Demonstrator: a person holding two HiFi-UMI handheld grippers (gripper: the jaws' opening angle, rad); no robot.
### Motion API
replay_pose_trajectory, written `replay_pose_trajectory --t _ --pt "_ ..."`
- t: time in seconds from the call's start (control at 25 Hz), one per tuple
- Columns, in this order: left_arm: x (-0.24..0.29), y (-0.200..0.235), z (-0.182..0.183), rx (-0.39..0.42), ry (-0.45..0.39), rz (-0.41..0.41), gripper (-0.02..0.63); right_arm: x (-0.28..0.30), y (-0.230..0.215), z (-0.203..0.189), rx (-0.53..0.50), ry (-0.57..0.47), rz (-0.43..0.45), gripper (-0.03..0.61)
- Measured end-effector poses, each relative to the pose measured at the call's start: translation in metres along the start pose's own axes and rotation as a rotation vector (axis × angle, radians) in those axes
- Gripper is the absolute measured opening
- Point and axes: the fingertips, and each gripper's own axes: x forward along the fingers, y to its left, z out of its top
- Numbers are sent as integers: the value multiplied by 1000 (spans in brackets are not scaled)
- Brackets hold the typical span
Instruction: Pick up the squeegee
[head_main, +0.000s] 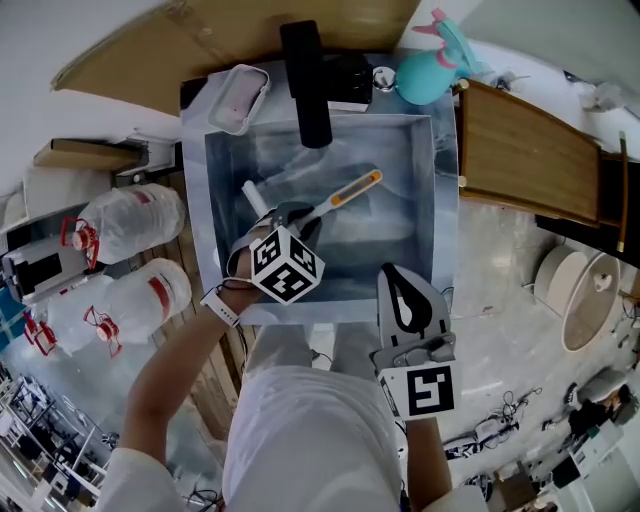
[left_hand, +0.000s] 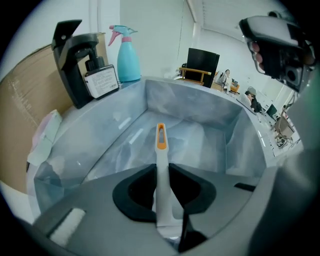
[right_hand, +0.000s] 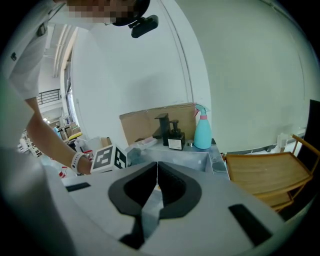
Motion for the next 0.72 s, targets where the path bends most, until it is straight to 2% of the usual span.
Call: replay_pose_trajectory --t 0.36,0.72 --pt "-58 -7 15 -4 -74 47 75 -17 9 28 0 -45 3 6" --pt "-135 -3 38 -29 -190 121 74 -40 16 55 -79 -89 -8 6"
